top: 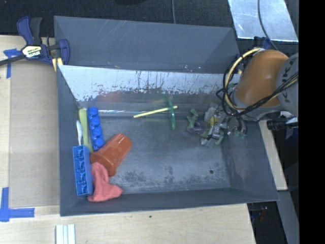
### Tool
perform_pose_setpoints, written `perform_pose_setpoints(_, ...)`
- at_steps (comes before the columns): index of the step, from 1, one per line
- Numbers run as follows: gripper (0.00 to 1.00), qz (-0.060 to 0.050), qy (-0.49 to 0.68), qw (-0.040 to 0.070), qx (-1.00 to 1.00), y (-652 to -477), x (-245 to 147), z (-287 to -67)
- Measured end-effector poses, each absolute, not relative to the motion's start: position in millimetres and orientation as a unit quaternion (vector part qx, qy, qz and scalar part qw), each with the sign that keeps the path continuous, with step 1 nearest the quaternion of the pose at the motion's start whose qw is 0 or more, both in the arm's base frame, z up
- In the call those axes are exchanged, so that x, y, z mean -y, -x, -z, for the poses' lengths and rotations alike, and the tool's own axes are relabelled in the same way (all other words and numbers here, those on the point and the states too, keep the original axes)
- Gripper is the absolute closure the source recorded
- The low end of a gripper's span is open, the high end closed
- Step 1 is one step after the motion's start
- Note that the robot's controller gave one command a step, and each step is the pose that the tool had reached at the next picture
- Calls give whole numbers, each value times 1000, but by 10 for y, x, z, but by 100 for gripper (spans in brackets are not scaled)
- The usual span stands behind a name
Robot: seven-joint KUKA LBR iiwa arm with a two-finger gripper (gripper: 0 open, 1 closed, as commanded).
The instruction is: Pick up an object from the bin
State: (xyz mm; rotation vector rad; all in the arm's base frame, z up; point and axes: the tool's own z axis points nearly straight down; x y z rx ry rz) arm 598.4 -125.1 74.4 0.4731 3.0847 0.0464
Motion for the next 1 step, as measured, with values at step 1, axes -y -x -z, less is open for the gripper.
perform_pose_setpoints(1, 100, -16, -149, 8, -989, -5978, 1218, -866)
